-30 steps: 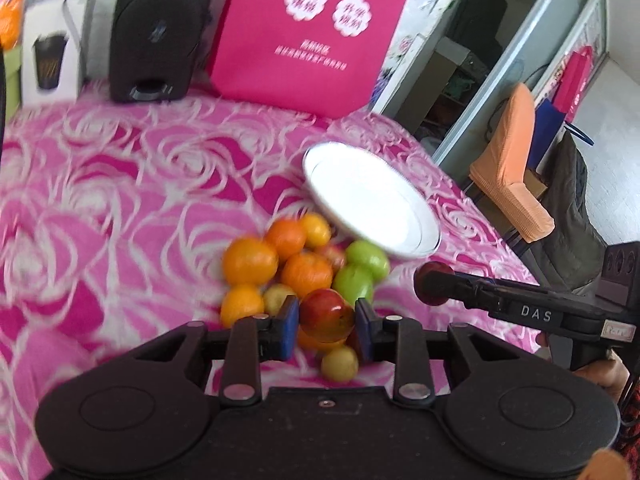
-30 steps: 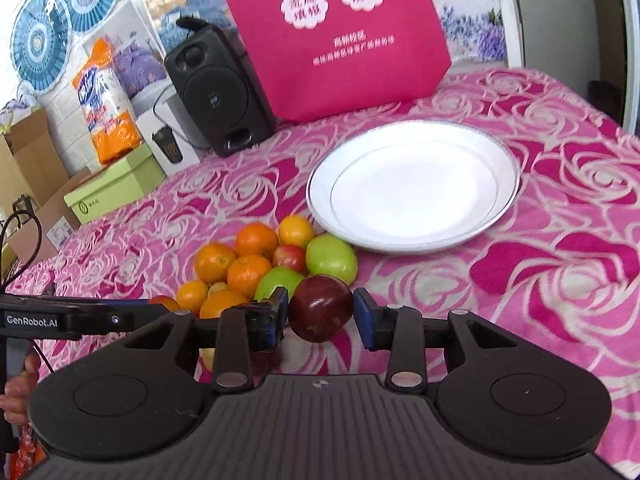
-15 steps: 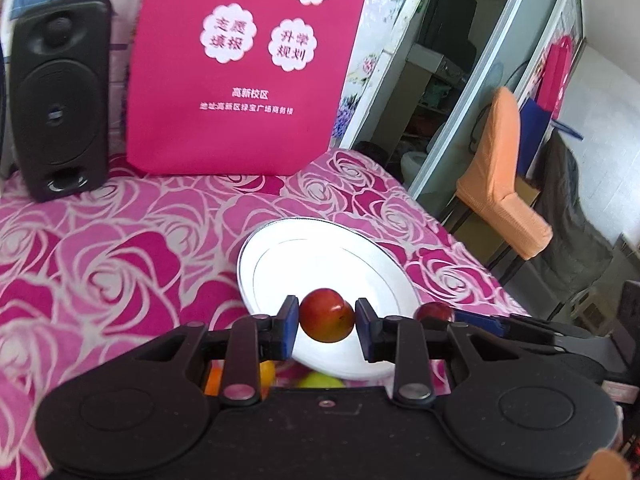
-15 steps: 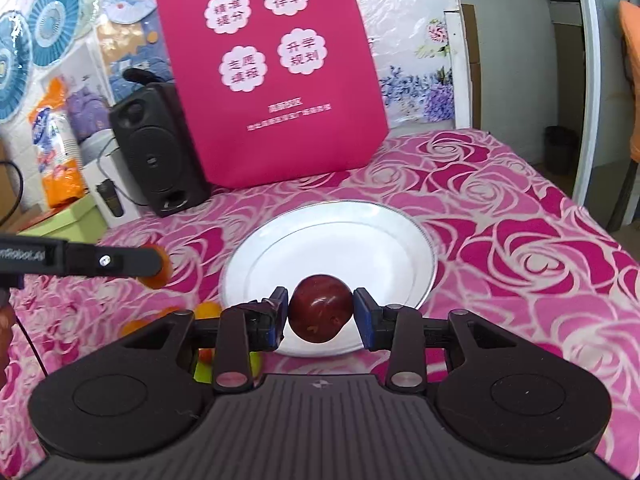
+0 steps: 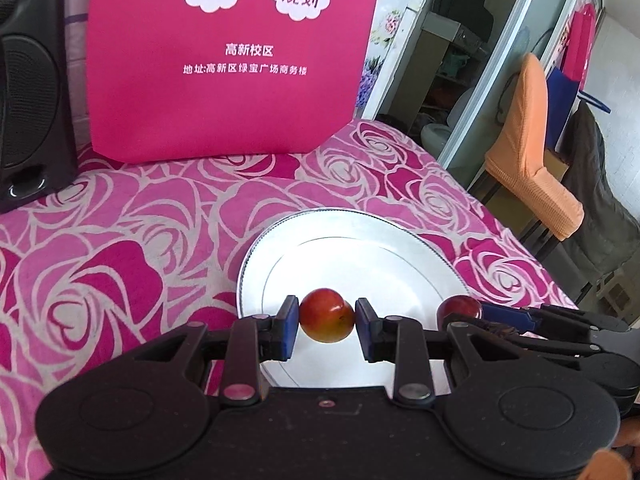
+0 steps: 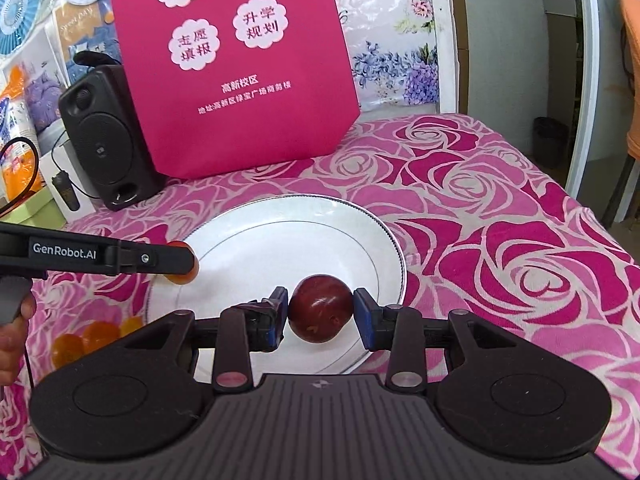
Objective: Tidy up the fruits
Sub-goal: 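Carry both apples onto the white plate and open both tools, then move both open tools back to the fruit pile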
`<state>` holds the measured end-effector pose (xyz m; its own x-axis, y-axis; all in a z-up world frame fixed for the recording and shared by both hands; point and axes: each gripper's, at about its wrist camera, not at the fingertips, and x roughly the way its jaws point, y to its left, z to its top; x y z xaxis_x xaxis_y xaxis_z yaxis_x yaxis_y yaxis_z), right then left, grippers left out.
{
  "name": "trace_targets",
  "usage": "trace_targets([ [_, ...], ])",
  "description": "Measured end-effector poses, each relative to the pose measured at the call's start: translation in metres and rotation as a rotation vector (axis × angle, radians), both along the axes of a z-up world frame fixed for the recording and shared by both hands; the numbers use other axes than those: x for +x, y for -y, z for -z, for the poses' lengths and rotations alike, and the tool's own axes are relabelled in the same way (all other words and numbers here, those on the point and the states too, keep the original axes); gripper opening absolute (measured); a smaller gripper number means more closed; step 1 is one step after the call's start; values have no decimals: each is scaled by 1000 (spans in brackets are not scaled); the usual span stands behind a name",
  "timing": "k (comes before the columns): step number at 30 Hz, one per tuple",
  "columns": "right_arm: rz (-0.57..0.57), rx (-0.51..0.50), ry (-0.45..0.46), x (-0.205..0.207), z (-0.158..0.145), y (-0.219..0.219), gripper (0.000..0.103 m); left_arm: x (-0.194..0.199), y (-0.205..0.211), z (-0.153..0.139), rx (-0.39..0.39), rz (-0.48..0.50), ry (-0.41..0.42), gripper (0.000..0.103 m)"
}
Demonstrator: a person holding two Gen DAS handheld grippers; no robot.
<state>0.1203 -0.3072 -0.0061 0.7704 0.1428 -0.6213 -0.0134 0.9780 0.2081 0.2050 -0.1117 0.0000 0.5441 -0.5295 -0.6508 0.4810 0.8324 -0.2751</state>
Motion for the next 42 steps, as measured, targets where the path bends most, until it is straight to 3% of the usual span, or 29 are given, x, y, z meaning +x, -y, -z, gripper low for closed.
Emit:
trace_targets([
  [21, -24, -29, -9, 23, 17, 4, 64, 15, 11, 20, 60, 7, 3, 78],
  [23, -27, -44, -4, 22, 17, 2, 65, 13, 11, 20, 64, 6, 9, 84],
  [26, -29, -63, 11, 19, 15, 2, 76, 10, 10, 16, 50, 0, 17, 103],
  [29, -25, -68, 36, 14, 11, 3, 103, 3, 6, 8, 41, -20, 46, 103],
  [36, -21, -82, 64, 2, 1, 1, 103, -17, -5, -12, 40, -106, 107, 103],
  [42, -27, -49, 68, -12, -2, -3, 103, -33, -20, -20, 37, -151, 94, 103],
])
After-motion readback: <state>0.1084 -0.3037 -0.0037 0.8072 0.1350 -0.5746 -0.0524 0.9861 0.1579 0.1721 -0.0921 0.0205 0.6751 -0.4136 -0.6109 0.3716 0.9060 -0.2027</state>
